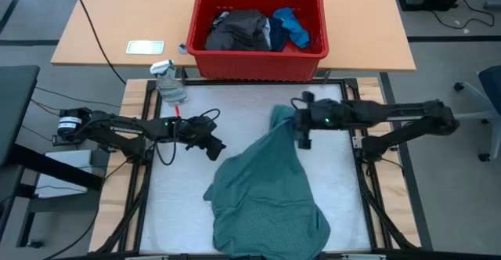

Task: Fold laundry
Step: Fold the green shirt

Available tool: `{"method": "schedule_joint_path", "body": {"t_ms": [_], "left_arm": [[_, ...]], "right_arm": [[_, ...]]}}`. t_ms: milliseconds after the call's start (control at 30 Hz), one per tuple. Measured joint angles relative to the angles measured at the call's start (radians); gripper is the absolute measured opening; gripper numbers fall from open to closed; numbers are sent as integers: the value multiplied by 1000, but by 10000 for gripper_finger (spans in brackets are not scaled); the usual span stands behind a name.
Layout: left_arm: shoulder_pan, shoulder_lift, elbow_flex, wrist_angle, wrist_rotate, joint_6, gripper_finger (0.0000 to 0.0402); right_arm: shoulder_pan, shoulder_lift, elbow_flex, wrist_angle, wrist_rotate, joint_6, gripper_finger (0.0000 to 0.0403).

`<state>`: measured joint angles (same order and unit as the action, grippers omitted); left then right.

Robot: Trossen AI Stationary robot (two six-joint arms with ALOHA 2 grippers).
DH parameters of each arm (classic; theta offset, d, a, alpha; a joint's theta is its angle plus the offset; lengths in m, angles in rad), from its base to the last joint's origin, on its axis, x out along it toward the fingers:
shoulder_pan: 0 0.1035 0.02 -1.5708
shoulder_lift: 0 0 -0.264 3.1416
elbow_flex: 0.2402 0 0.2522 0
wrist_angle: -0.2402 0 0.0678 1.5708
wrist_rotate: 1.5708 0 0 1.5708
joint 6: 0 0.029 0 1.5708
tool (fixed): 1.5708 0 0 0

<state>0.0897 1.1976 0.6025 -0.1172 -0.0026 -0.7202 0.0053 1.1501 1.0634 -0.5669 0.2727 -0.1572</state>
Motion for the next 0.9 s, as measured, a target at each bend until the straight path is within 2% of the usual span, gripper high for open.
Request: {"method": "schedule_joint_path", "body": {"t_ms": [100,167,267,433,533,667,767,900], "left_arm": [[2,0,0,11,1,-12,184],[-1,0,0,26,16,-24,191],[-13,0,0,55,31,-37,196],[-65,2,0,105,31,-78,197],[-100,38,2,147,10,-79,197],[-120,147,1,269,16,-80,197],[-120,228,1,370,42,-96,197],[-119,303,2,434,58,-98,197]], "right_arm": [[101,-36,-3,-137,3,149,2],[180,-43,-22,-208,-71,264,2],[299,-22,-125,-238,-184,459,2],[448,16,-297,-153,-269,799,19],[491,26,-363,-62,-373,999,53],[541,14,-379,58,-503,1169,106],[566,-20,-331,61,-463,1216,140],[523,-61,-267,-33,-261,1184,171]]}}
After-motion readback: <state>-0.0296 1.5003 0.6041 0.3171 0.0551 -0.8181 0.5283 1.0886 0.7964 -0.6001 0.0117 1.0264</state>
